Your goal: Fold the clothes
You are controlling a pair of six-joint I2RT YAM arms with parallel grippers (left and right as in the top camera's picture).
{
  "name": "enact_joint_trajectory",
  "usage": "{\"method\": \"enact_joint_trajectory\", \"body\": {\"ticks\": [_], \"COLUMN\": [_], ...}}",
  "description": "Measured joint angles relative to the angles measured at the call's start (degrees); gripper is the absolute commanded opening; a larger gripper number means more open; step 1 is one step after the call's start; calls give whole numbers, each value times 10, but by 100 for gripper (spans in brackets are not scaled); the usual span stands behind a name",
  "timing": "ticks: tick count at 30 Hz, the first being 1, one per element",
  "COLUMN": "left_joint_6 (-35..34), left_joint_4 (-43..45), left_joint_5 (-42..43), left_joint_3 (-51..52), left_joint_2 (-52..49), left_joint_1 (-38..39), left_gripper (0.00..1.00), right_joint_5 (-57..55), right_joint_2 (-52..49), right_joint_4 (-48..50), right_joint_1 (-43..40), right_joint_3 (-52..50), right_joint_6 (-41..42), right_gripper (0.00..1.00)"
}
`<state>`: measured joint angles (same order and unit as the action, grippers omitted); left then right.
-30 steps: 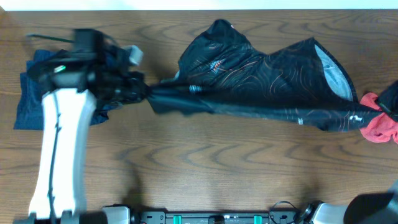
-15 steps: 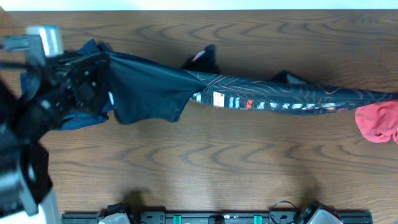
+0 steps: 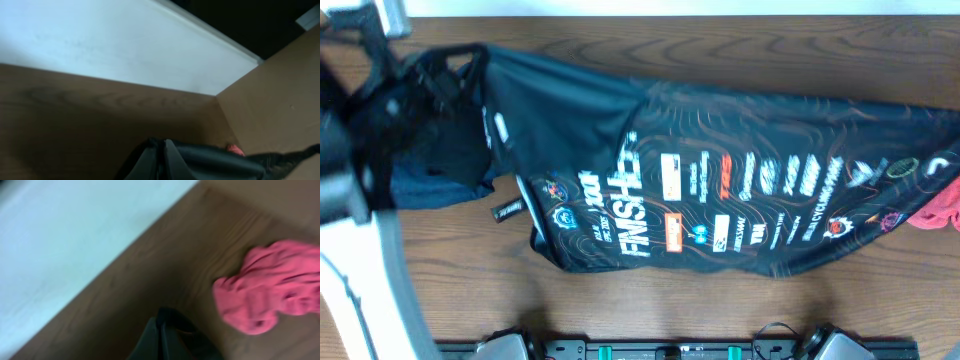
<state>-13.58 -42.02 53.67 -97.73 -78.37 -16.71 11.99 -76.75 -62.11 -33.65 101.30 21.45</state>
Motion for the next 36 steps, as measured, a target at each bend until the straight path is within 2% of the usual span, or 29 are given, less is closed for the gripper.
{"method": "enact_joint_trajectory", "body": {"ticks": [5, 8, 11, 16, 20, 24, 27, 29, 32, 36], "left_joint_6": [-17, -59, -107, -153, -167, -170, -164, -140, -57, 73], "left_joint_4": [95, 198, 292, 369, 386, 369, 293, 187, -58, -312], "left_joint_5": [0, -1, 0, -1, 2, 38, 92, 132, 161, 93], "left_joint_3": [0, 2, 0, -55, -145, -216, -230, -234, -231, -197], "left_joint_2": [-110, -173, -224, -283, -290, -274, -253, -247, -250, -261], "left_joint_1": [47, 71, 81, 82, 77, 63, 58, 58, 62, 73], "left_gripper": [6, 6, 6, 6, 6, 6, 6, 6, 6, 6], "right_joint_5": [37, 44, 50, 51, 41, 30, -5, -37, -89, -137], "right_joint_2": [-118, -178, -214, -219, -209, -193, -176, -171, -172, -173], "right_joint_4": [69, 146, 238, 373, 378, 331, 252, 194, 106, 19], "right_joint_1": [45, 78, 101, 108, 99, 87, 86, 86, 86, 84], "right_joint_3": [-2, -4, -7, -7, 14, 41, 49, 50, 49, 31], "right_joint_6": [-2, 0, 14, 65, 92, 93, 73, 55, 34, 0], "right_gripper": [1, 1, 1, 1, 1, 1, 1, 1, 1, 1]}}
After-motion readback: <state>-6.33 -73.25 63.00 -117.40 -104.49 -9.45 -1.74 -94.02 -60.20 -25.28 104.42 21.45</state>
